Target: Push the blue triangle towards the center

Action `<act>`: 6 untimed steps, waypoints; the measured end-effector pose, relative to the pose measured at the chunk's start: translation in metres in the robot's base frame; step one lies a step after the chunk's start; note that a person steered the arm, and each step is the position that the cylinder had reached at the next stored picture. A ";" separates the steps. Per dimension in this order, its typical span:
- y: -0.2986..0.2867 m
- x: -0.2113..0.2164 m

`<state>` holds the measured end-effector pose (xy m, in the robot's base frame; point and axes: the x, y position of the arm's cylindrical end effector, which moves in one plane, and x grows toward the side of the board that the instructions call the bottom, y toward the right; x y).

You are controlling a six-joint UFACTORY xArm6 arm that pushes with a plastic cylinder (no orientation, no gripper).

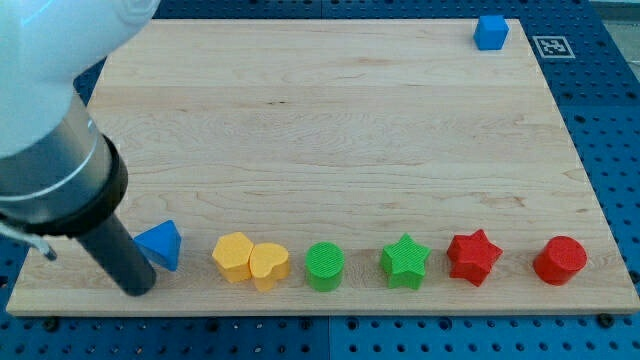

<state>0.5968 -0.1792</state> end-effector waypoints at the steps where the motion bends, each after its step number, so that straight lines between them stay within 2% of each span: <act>1: 0.000 -0.020; 3: 0.017 -0.038; 4: 0.049 -0.042; 6: 0.080 -0.099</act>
